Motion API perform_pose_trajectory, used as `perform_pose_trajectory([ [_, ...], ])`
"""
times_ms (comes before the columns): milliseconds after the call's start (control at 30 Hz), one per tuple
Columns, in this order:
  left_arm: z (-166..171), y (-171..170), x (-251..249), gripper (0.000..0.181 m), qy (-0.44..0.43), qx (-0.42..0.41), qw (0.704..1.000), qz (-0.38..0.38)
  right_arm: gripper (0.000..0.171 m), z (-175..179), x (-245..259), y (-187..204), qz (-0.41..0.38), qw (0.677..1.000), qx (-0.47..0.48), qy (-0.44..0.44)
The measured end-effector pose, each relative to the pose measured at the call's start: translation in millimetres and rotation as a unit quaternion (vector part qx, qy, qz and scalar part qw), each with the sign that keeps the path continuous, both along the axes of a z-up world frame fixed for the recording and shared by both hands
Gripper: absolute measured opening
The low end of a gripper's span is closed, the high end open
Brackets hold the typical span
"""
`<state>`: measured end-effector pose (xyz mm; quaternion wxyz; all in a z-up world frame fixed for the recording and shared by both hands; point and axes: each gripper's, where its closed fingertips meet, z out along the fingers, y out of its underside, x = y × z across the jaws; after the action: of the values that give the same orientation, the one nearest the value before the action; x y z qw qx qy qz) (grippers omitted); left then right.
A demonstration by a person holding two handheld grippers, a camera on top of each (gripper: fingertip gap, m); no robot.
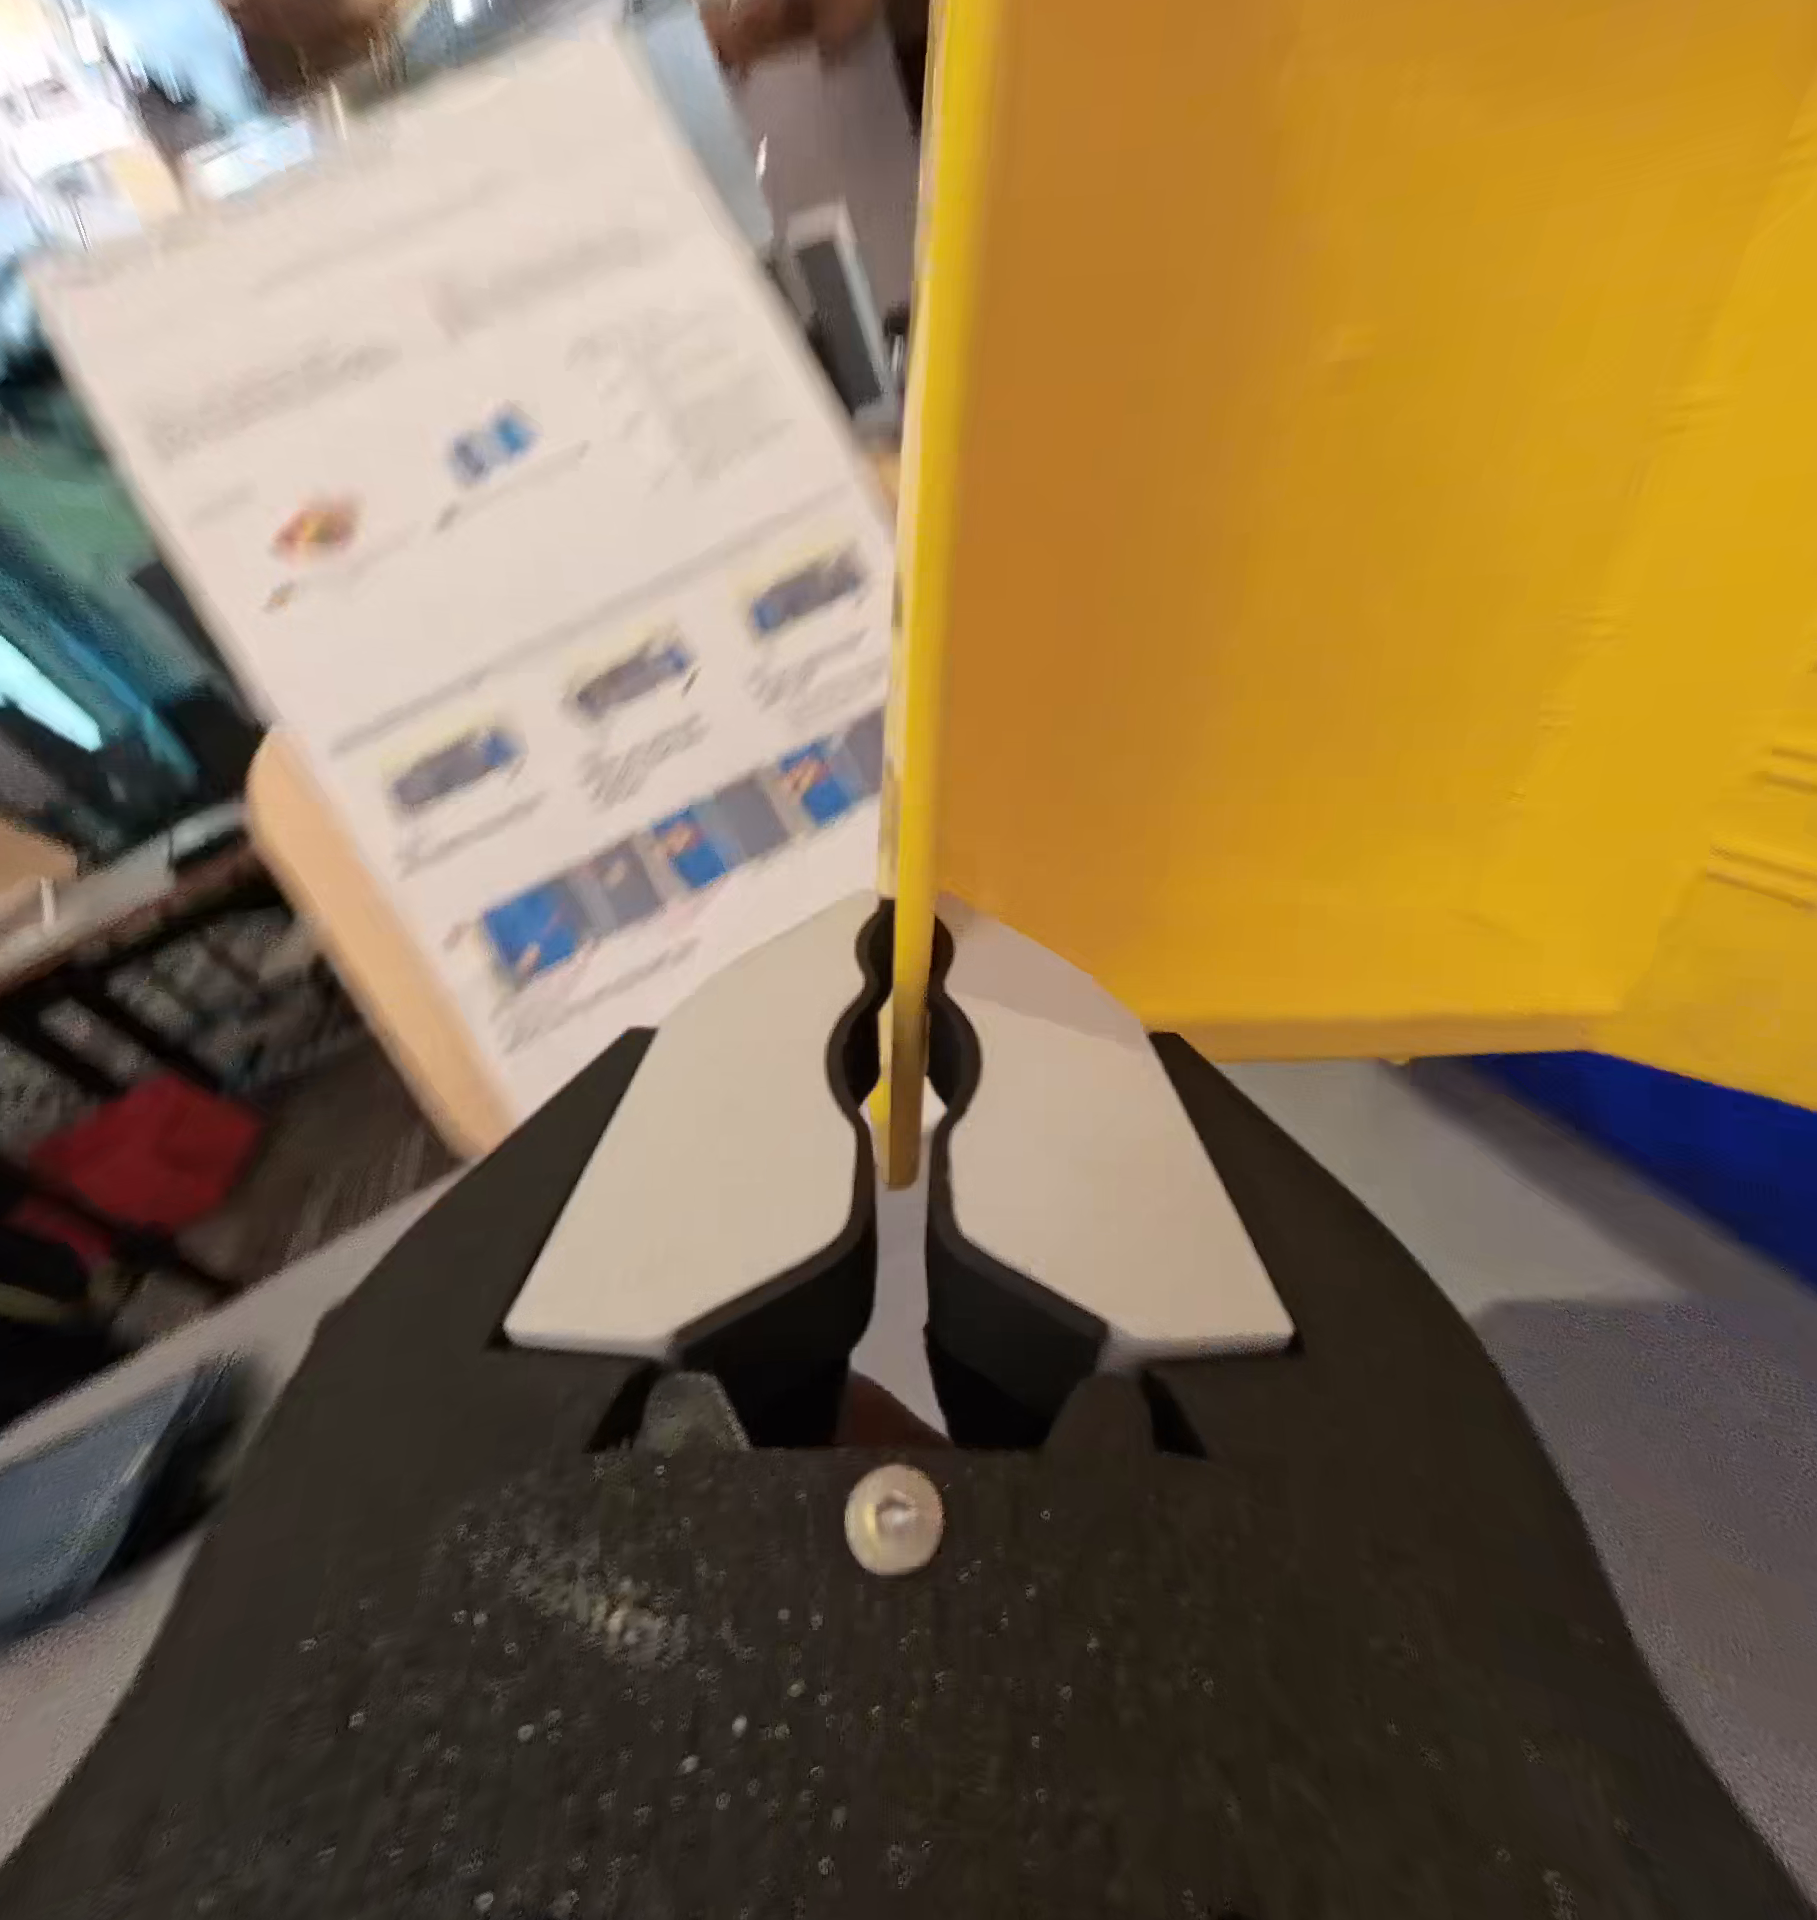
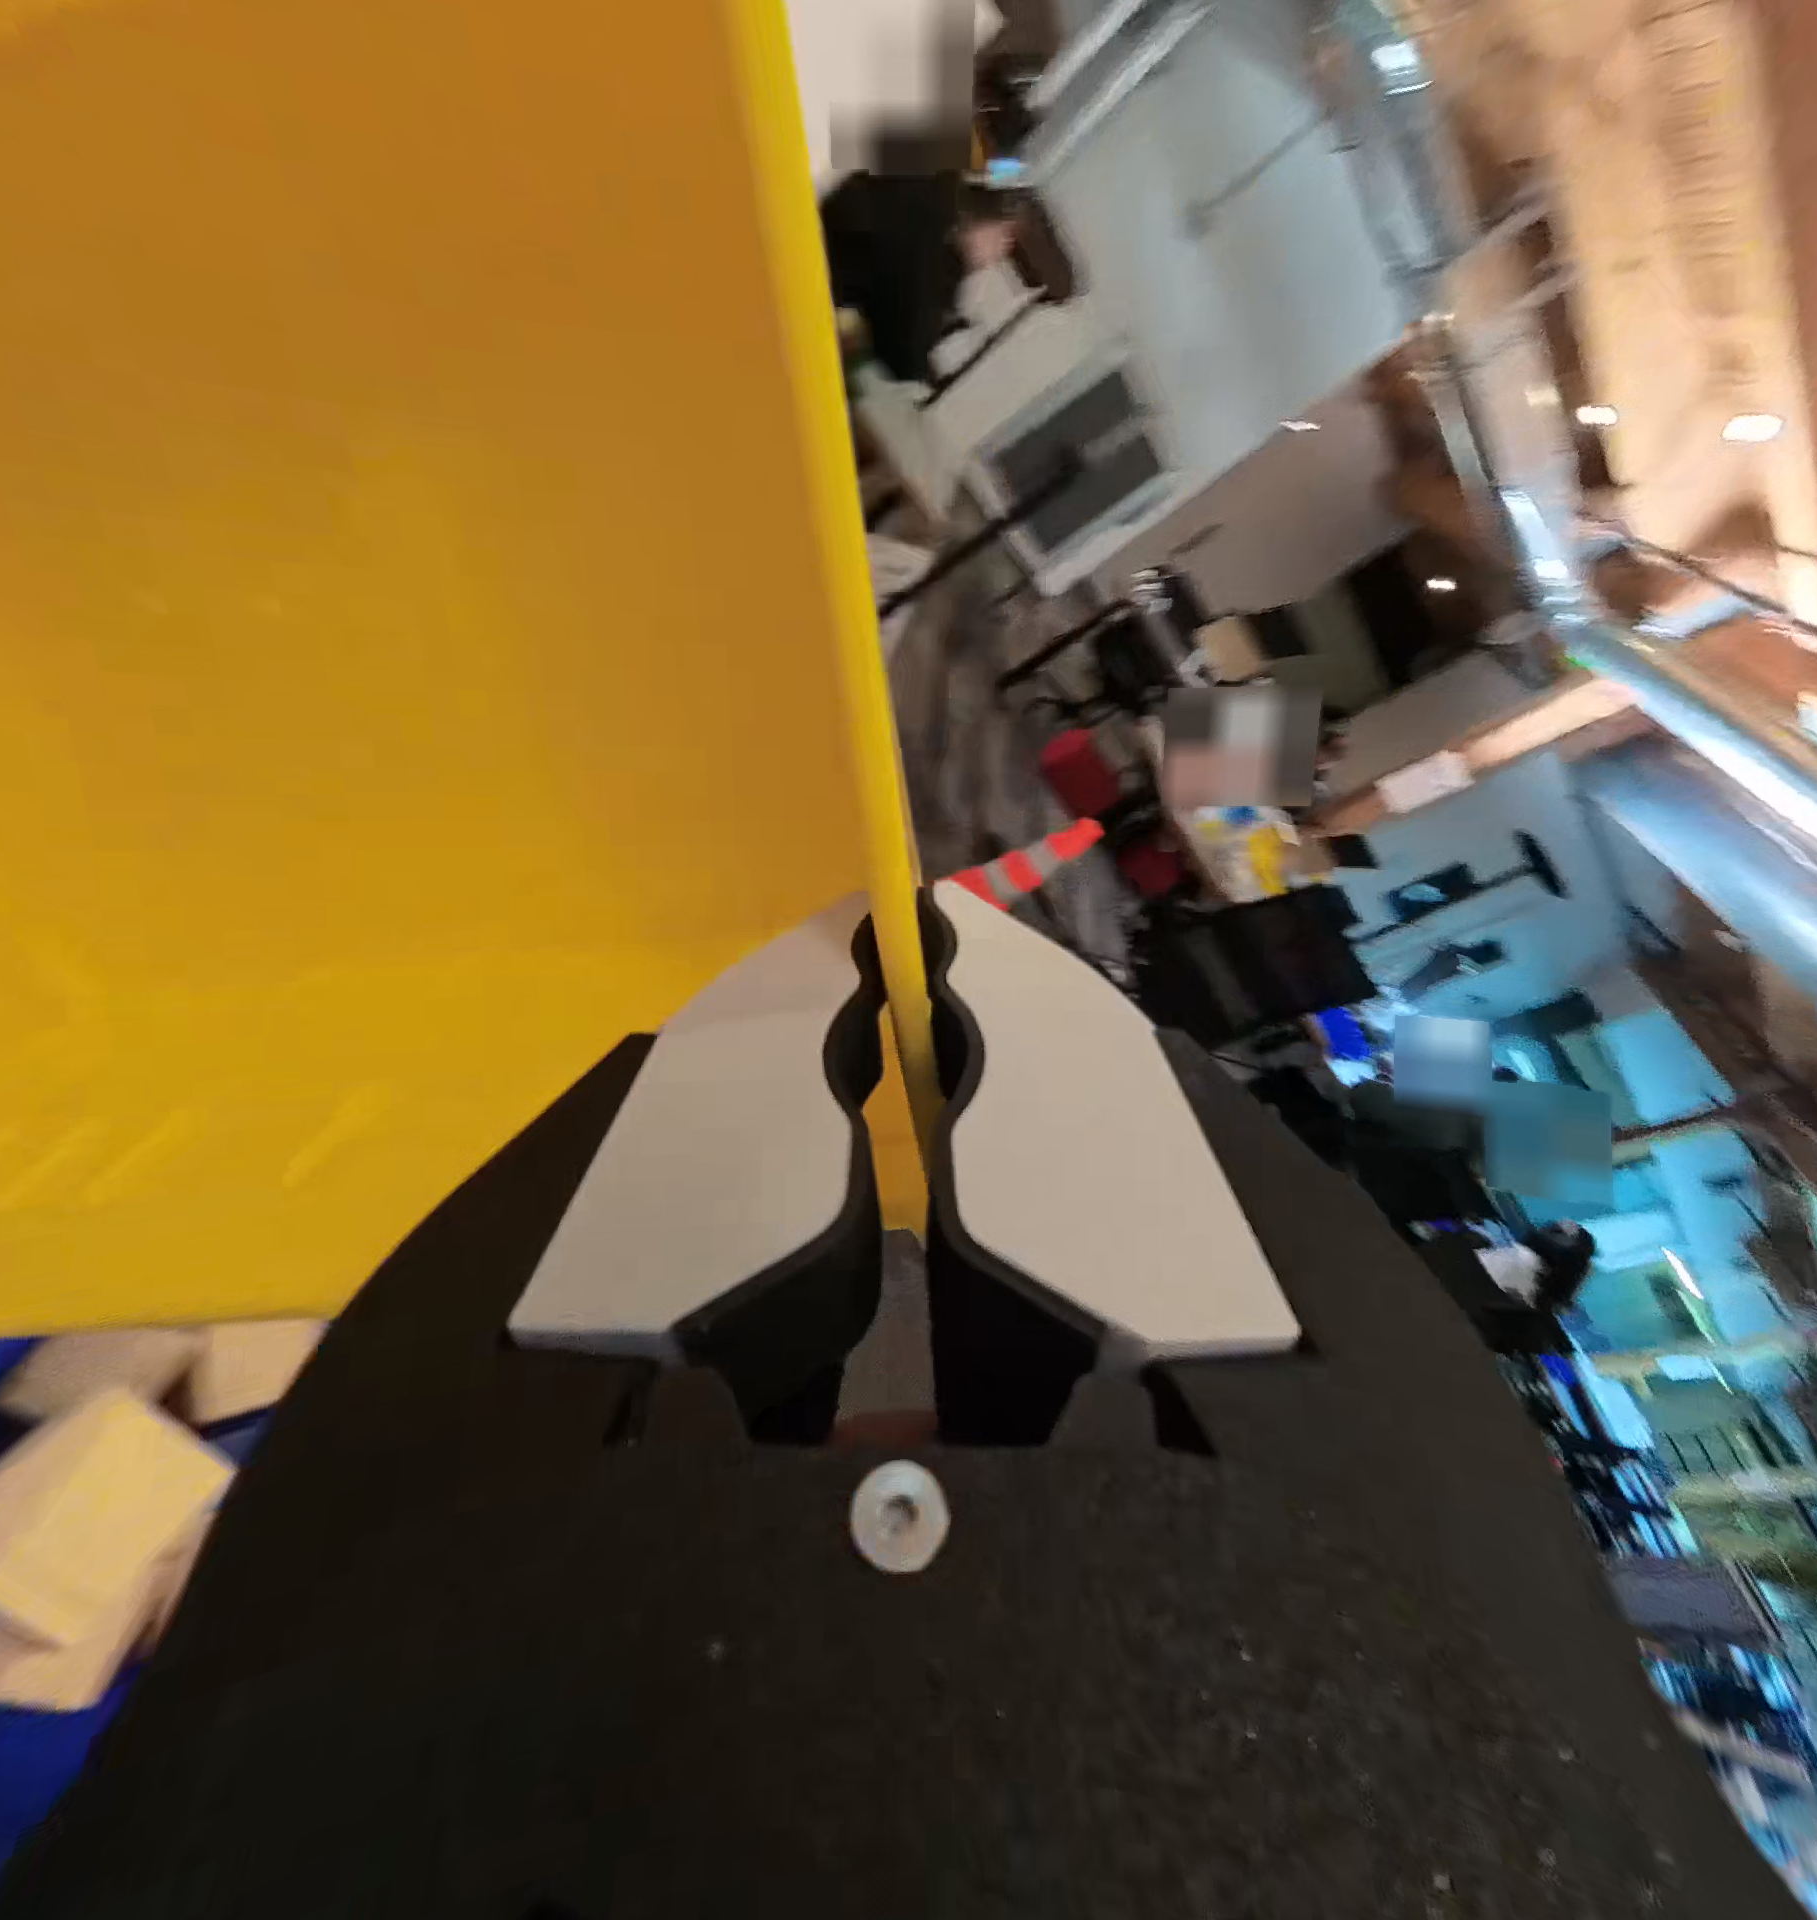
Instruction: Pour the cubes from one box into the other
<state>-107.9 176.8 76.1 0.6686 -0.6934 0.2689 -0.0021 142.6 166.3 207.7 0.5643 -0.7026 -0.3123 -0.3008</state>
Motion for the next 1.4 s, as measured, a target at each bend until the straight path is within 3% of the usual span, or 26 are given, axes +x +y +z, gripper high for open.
perform_pose_trajectory([
  [100,-19.7,-22.3,-104.7,0.003,0.020,-0.074,0.995,0.056,0.003,-24.7,-107.9,38.8,0.077,0.992,-0.095,-0.010],
  [200,-53.3,-53.4,-202.8,0.002,0.044,-0.154,0.981,0.108,0.003,-76.3,-219.8,68.6,0.141,0.961,-0.235,-0.039],
  [300,-98.2,-89.8,-273.9,0.003,0.042,-0.277,0.953,0.112,0.003,-139.2,-318.6,87.1,0.182,0.904,-0.378,-0.080],
  [433,-130.7,-121.9,-341.7,0.004,0.029,-0.368,0.922,0.121,0.003,-217.3,-420.4,101.9,0.217,0.816,-0.524,-0.107],
  [567,-158.3,-126.4,-385.8,0.004,0.017,-0.417,0.899,0.133,0.004,-279.0,-482.9,114.4,0.225,0.761,-0.600,-0.100],
  [733,-194.2,-110.0,-411.9,0.004,-0.020,-0.454,0.880,0.135,0.006,-325.3,-511.2,133.6,0.211,0.745,-0.625,-0.098],
  [833,-198.7,-99.3,-413.5,0.005,-0.069,-0.456,0.879,0.120,0.006,-345.1,-506.7,137.7,0.211,0.731,-0.637,-0.122],
  [933,-197.7,-94.0,-417.8,0.006,-0.087,-0.446,0.882,0.125,0.007,-344.3,-506.7,139.8,0.221,0.738,-0.627,-0.115],
  [1033,-197.9,-94.2,-416.8,0.007,-0.098,-0.439,0.883,0.132,0.019,-327.3,-502.8,146.4,0.232,0.775,-0.578,-0.110],
  [1200,-194.0,-104.3,-410.8,0.017,-0.117,-0.436,0.880,0.147,0.019,-215.7,-488.9,152.6,0.287,0.859,-0.425,0.016],
  [1300,-175.4,-111.3,-432.5,0.034,-0.098,-0.394,0.888,0.215,0.026,-154.1,-447.7,103.2,0.332,0.860,-0.371,0.112],
  [1400,-138.5,-127.9,-422.6,0.033,-0.129,-0.344,0.905,0.214,0.028,-130.3,-371.5,33.8,0.347,0.858,-0.321,0.200],
])
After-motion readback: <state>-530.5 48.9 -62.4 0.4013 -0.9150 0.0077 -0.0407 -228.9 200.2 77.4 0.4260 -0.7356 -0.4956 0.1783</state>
